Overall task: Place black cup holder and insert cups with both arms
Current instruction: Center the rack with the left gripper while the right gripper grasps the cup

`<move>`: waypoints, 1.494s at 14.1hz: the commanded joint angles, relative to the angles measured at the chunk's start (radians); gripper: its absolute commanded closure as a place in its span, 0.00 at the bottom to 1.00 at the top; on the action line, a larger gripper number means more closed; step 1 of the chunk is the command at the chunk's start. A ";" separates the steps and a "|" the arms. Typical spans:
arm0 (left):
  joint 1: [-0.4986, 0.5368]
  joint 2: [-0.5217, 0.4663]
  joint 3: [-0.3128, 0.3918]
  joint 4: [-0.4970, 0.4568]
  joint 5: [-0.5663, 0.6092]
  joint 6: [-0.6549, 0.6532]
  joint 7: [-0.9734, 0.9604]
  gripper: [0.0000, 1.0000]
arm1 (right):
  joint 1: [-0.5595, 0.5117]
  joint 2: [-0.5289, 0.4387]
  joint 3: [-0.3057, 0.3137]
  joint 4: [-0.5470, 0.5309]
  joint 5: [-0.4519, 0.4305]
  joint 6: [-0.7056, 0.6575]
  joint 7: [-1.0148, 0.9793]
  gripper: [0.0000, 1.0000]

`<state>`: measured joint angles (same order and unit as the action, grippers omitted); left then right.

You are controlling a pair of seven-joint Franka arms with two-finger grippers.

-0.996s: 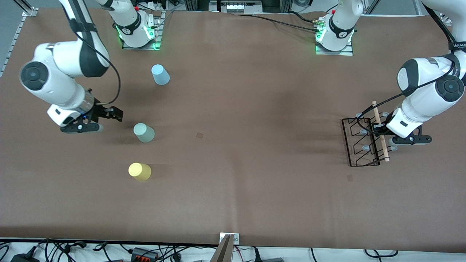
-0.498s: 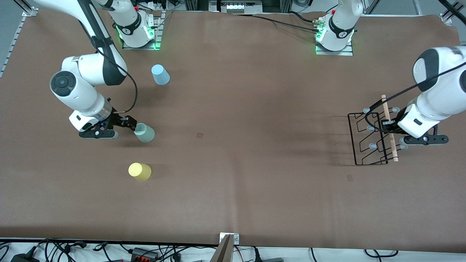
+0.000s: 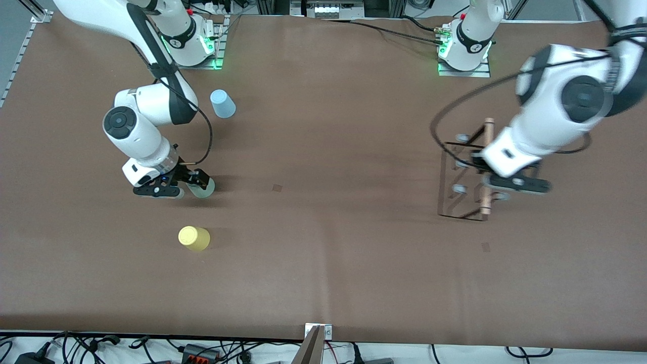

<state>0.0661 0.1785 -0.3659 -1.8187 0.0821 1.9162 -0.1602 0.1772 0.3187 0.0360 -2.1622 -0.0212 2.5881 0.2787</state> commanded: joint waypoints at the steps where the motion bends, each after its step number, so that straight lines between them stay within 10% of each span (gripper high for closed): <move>1: -0.049 0.082 -0.097 0.065 0.013 -0.017 -0.129 0.99 | 0.007 0.005 -0.004 -0.034 0.010 0.033 0.011 0.00; 9: -0.414 0.311 -0.097 0.268 0.113 0.056 -0.695 0.99 | 0.007 0.011 -0.004 -0.100 0.010 0.106 0.013 0.00; 19: -0.477 0.375 -0.096 0.268 0.196 0.124 -0.748 0.99 | 0.004 0.025 -0.005 -0.097 0.010 0.136 0.013 0.00; 21: -0.482 0.386 -0.096 0.266 0.193 0.156 -0.748 0.99 | 0.004 0.025 -0.005 -0.097 0.010 0.136 0.011 0.21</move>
<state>-0.4025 0.5471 -0.4629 -1.5877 0.2485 2.0640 -0.8908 0.1783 0.3476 0.0331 -2.2467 -0.0212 2.7009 0.2833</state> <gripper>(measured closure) 0.837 0.066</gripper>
